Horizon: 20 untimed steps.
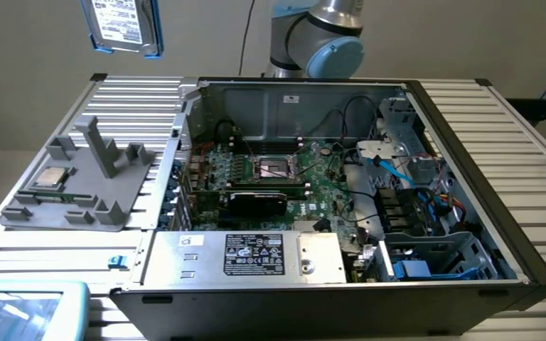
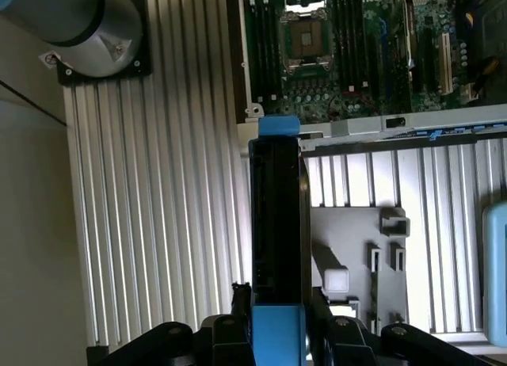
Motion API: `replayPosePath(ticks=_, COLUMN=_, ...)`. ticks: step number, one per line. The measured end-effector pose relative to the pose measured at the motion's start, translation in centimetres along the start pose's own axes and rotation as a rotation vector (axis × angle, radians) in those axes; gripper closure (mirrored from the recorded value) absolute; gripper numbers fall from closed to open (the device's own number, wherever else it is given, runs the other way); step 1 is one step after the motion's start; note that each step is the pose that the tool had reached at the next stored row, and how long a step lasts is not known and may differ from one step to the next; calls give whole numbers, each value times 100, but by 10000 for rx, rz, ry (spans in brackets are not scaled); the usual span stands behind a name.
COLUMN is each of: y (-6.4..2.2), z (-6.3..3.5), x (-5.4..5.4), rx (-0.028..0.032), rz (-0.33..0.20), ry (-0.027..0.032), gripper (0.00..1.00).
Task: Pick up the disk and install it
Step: 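Pick up the disk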
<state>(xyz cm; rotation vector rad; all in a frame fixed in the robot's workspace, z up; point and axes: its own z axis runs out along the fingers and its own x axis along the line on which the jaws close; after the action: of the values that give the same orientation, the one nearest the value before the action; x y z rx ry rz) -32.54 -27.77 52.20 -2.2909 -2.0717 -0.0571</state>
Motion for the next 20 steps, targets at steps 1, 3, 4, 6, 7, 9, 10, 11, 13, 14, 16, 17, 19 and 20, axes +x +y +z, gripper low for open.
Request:
replayPosePath(ticks=1, y=4, z=0, x=-5, rx=0, rz=-1, ry=0, gripper=63)
replayPosePath(ticks=3, y=27, z=-2, x=-30, rx=2, rz=-1, ry=0, gripper=63)
replayPosePath(ticks=4, y=45, z=-4, x=-48, rx=3, rz=-1, ry=0, gripper=63)
replayPosePath(ticks=6, y=97, z=-8, x=-82, rx=1, rz=0, ry=1, gripper=63)
replayPosePath(ticks=7, y=126, z=-13, x=-102, rx=2, rz=0, ry=0, gripper=63)
replayPosePath(ticks=9, y=175, z=-27, x=-134, rx=2, rz=-1, ry=0, gripper=63)
replayPosePath(ticks=10, y=196, z=-33, x=-147, rx=-1, rz=-1, ry=0, gripper=63)
replayPosePath(ticks=11, y=217, z=-40, x=-159, rx=-3, rz=-1, ry=0, gripper=63)
replayPosePath(ticks=13, y=251, z=-46, x=-177, rx=-22, rz=-2, ry=2, gripper=63)
replayPosePath(ticks=14, y=268, z=-47, x=-184, rx=-36, rz=-3, ry=0, gripper=63)
replayPosePath(ticks=16, y=305, z=-49, x=-199, rx=-56, rz=-4, ry=-6, gripper=63)
replayPosePath(ticks=17, y=328, z=-50, x=-207, rx=-59, rz=-4, ry=-13, gripper=63)
replayPosePath(ticks=19, y=387, z=-51, x=-226, rx=-61, rz=-4, ry=-23, gripper=63)
replayPosePath(ticks=20, y=421, z=-52, x=-235, rx=-62, rz=-4, ry=-31, gripper=63)
